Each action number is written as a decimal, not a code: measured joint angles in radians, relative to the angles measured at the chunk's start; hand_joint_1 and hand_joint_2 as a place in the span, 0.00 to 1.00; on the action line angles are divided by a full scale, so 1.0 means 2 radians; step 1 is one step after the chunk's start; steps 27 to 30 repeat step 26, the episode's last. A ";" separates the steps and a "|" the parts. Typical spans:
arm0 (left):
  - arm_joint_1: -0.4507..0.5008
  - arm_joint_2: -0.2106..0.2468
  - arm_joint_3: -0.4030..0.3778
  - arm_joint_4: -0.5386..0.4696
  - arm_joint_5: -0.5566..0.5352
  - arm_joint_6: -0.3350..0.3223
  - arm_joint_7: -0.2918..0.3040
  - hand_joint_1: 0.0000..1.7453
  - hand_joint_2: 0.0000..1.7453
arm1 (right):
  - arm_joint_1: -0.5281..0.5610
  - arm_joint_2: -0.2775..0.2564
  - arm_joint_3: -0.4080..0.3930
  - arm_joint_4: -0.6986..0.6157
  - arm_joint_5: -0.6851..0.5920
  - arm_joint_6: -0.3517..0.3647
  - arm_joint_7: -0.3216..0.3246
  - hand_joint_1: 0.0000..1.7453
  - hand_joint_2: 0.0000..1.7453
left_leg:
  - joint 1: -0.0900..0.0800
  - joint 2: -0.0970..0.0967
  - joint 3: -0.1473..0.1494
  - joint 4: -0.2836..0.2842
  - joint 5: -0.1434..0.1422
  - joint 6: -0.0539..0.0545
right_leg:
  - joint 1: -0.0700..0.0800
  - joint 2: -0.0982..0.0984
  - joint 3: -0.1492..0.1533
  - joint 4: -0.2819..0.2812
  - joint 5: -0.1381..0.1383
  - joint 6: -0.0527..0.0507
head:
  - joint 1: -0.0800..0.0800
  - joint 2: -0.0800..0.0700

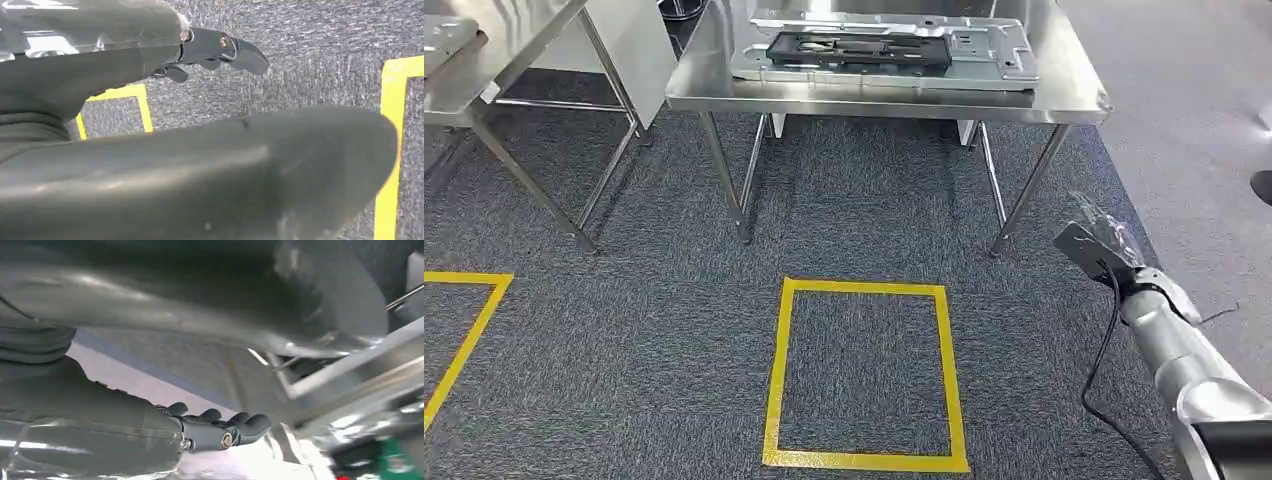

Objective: Take the parts from the cabinet and place them on the table.

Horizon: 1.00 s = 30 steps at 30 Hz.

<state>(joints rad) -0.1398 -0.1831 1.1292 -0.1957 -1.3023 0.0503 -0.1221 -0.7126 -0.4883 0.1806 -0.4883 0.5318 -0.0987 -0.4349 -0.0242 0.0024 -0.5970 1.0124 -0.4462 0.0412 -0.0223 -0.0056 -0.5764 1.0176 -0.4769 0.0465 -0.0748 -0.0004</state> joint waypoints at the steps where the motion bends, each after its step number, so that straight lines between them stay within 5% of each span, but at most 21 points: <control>1: 0.001 0.000 0.000 0.000 -0.002 0.001 0.001 0.00 0.00 | 0.013 0.000 -0.010 0.004 -0.006 -0.007 0.001 0.00 0.00 | 0.001 0.000 -0.001 0.002 0.000 -0.002 | -0.001 0.001 -0.001 0.001 0.001 -0.006 | 0.000 0.000; 4: 0.003 0.000 -0.001 0.000 -0.003 0.002 0.003 0.00 0.00 | 0.053 0.001 -0.041 0.020 -0.032 -0.022 0.002 0.00 0.00 | 0.003 -0.002 -0.001 0.003 0.002 -0.008 | 0.001 0.000 -0.001 -0.001 0.005 -0.014 | 0.000 0.000; 6: 0.004 0.000 -0.001 0.000 -0.003 0.002 0.003 0.00 0.00 | 0.080 0.004 -0.065 0.030 -0.047 -0.024 0.007 0.00 0.00 | 0.005 -0.002 -0.013 0.033 -0.025 -0.013 | 0.000 -0.002 -0.002 -0.004 0.009 -0.021 | 0.000 0.000; 9: 0.007 0.000 -0.001 0.000 -0.003 0.002 0.004 0.00 0.00 | 0.125 0.013 -0.106 0.048 -0.067 -0.024 0.027 0.00 0.00 | 0.008 -0.002 -0.056 0.145 -0.085 -0.018 | 0.001 -0.003 -0.007 -0.004 0.012 -0.021 | 0.000 0.000; 11: 0.010 0.001 -0.001 0.000 -0.004 0.002 0.004 0.00 0.00 | 0.161 0.024 -0.134 0.063 -0.090 -0.018 0.051 0.00 0.00 | 0.010 -0.002 -0.051 0.152 -0.082 -0.020 | 0.000 -0.004 -0.010 -0.004 0.014 -0.019 | 0.000 0.000; 12: 0.010 0.001 -0.001 0.000 -0.005 0.002 0.004 0.00 0.00 | 0.180 0.033 -0.150 0.070 -0.104 -0.014 0.062 0.00 1.00 | 0.011 -0.002 -0.031 0.119 -0.065 -0.020 | -0.001 -0.004 -0.010 -0.003 0.015 -0.018 | 0.000 0.000; 13: 0.010 0.001 -0.001 0.000 -0.005 0.002 0.006 0.00 0.00 | 0.198 0.042 -0.166 0.077 -0.117 -0.014 0.070 0.00 1.00 | 0.012 -0.002 -0.002 0.070 -0.045 -0.020 | -0.002 -0.004 -0.010 -0.003 0.016 -0.017 | 0.000 0.000; 14: 0.010 0.002 -0.001 0.000 -0.005 0.002 0.010 0.00 1.00 | 0.213 0.052 -0.185 0.084 -0.129 -0.011 0.080 0.00 1.00 | 0.014 -0.003 0.027 0.023 -0.030 -0.021 | -0.002 -0.004 -0.010 -0.003 0.017 -0.015 | 0.000 0.000; 16: 0.009 0.002 -0.001 0.000 -0.006 0.007 0.015 0.00 1.00 | 0.241 0.075 -0.212 0.094 -0.145 -0.009 0.096 0.00 1.00 | 0.012 -0.007 0.037 -0.004 -0.031 -0.016 | 0.000 -0.002 -0.011 -0.003 0.019 -0.010 | 0.000 0.000; 17: 0.010 0.002 -0.001 0.000 -0.007 0.008 0.018 0.00 1.00 | 0.254 0.088 -0.226 0.099 -0.155 -0.007 0.107 0.00 0.00 | 0.012 -0.006 0.036 -0.003 -0.031 -0.015 | 0.001 -0.001 -0.011 -0.004 0.020 -0.007 | 0.000 0.000; 18: 0.010 0.002 -0.001 0.000 -0.007 0.008 0.018 0.00 0.00 | 0.267 0.103 -0.238 0.105 -0.162 -0.005 0.122 0.00 0.00 | 0.010 -0.006 0.036 -0.003 -0.030 -0.012 | -0.001 -0.001 -0.010 -0.006 0.022 -0.003 | 0.000 0.000; 19: 0.009 0.002 -0.001 0.000 -0.009 0.008 0.019 0.00 1.00 | 0.279 0.119 -0.249 0.110 -0.165 -0.007 0.136 0.00 0.00 | 0.010 -0.006 0.036 -0.006 -0.027 -0.007 | -0.001 -0.001 -0.009 -0.008 0.024 0.000 | 0.000 0.000; 20: 0.008 0.002 -0.002 0.000 -0.011 0.011 0.021 0.00 1.00 | 0.291 0.132 -0.260 0.116 -0.166 -0.010 0.152 0.00 1.00 | 0.013 -0.005 0.039 -0.011 -0.021 -0.002 | -0.002 0.000 -0.010 -0.006 0.020 0.002 | 0.000 0.000; 22: 0.006 0.002 -0.002 0.000 -0.013 0.014 0.025 0.00 1.00 | 0.306 0.164 -0.274 0.127 -0.169 -0.012 0.184 0.00 1.00 | 0.011 -0.003 0.036 -0.012 -0.017 0.004 | -0.002 0.000 -0.029 0.040 -0.018 0.001 | 0.001 0.000; 24: 0.007 0.002 -0.002 0.000 -0.014 0.016 0.030 0.00 1.00 | 0.317 0.195 -0.285 0.134 -0.174 -0.023 0.203 0.00 1.00 | 0.007 0.000 0.031 -0.012 -0.015 0.006 | 0.000 0.001 -0.065 0.126 -0.060 0.000 | 0.001 0.000; 25: 0.007 0.002 -0.002 0.000 -0.014 0.015 0.032 0.00 1.00 | 0.320 0.209 -0.290 0.137 -0.178 -0.029 0.210 0.00 1.00 | 0.005 0.002 0.029 -0.011 -0.014 0.007 | 0.001 0.001 -0.075 0.151 -0.067 -0.001 | 0.001 0.000; 30: 0.007 0.002 -0.002 0.000 -0.014 0.013 0.034 0.00 1.00 | 0.323 0.223 -0.295 0.139 -0.180 -0.034 0.211 0.00 1.00 | 0.003 0.002 0.027 -0.011 -0.014 0.007 | 0.001 0.001 -0.071 0.150 -0.062 -0.003 | 0.000 0.000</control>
